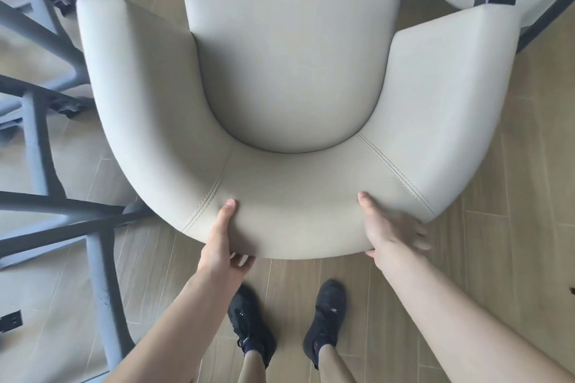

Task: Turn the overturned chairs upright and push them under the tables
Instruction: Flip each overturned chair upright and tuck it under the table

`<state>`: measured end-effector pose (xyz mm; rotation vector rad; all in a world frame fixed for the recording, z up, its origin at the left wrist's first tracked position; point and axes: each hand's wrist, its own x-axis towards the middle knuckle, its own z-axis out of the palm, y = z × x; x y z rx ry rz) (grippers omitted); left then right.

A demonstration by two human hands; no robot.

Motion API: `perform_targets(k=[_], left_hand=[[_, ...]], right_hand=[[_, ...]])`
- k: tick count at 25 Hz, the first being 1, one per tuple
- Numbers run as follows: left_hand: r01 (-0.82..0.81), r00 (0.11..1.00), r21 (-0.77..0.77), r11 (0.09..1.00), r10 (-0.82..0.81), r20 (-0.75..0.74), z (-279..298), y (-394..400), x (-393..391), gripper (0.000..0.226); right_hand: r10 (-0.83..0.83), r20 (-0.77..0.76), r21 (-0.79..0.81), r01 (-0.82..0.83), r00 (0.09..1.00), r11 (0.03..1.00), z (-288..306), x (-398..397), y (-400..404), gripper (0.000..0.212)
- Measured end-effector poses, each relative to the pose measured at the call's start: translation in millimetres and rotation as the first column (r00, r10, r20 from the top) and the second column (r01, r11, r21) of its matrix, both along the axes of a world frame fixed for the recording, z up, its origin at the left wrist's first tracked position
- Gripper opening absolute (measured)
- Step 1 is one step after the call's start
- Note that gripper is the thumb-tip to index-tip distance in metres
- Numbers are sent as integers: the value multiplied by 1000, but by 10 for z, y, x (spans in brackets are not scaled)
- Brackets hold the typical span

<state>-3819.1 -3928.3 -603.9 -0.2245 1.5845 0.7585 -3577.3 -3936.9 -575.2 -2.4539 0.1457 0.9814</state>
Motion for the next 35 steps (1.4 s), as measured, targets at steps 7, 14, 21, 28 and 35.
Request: perform_targets(k=[7,14,21,28,35], left_hand=[[86,981,128,988,-62,-181,280,456,195,54],[149,951,304,941,-51,-306,474,951,387,59],[784,316,259,564,-4,-949,712,1473,377,104],[980,-195,-197,27,-55,-979,939,2057,476,85],[677,-631,-600,-425,84,-771,1051,2463,658,107]], right_hand=[[469,515,-33,-530,718,847,246,83,518,122],[704,670,-165,-877,236,451,377,181,831,62],[801,598,-269,-932,36,244,571,330,1471,88],[814,580,-281,-932,27,231,670,378,1864,98],[881,386,-401,-910,-275,-108,777,607,1910,124]])
